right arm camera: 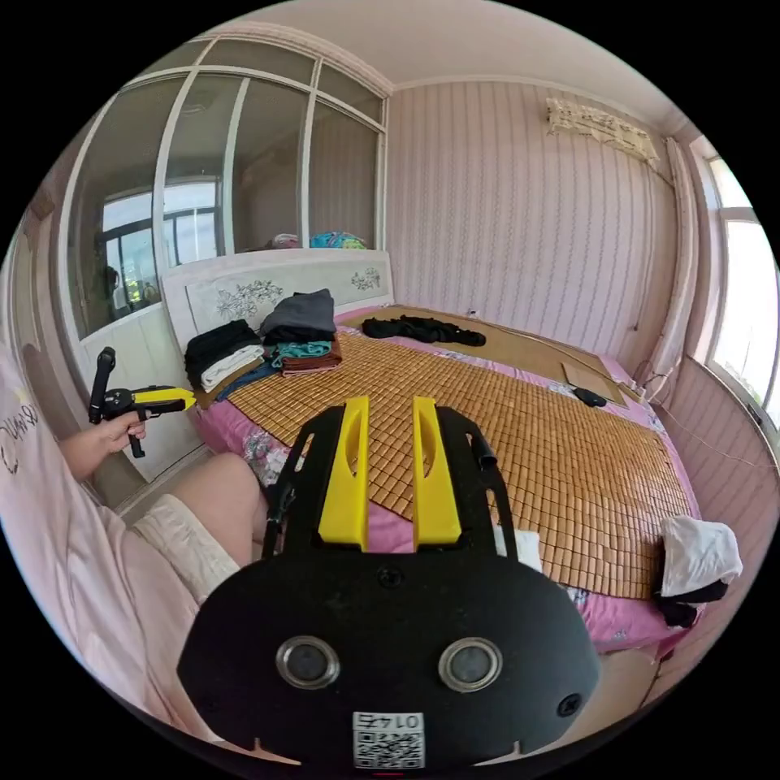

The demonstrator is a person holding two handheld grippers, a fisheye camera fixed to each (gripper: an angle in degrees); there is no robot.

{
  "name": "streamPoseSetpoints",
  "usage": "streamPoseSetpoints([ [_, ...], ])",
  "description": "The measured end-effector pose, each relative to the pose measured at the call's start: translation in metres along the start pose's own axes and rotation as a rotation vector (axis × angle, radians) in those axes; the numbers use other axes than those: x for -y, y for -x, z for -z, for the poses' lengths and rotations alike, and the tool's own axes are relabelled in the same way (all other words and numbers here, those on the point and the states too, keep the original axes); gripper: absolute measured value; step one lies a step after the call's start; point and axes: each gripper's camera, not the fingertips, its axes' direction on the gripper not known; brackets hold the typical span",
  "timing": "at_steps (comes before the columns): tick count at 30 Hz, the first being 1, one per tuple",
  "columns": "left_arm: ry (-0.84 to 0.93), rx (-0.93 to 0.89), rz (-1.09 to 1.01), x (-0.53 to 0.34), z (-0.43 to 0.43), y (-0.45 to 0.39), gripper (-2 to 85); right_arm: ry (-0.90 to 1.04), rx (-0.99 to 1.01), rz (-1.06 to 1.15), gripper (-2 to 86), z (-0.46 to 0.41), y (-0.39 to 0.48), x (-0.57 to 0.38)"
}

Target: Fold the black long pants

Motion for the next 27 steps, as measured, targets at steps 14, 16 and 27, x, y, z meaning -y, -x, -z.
streamPoseSetpoints([
  [14, 0.016, 0.242, 0.445, 0.001, 0.045, 0.257, 11.5, -0.009, 0.301, 0.524, 13.0, -0.19, 0.22, 0.102],
  [16, -0.024, 0.248, 0.476, 0.009, 0.051, 0.291, 11.6, -0.025, 0.337, 0.568, 13.2, -0.217, 0.248, 0.12],
  [27, -0.084, 0.274, 0.495, 0.059, 0.044, 0.419, 9.8, 0.097, 0.429, 0.813, 15.9, -0.366, 0.374, 0.219],
])
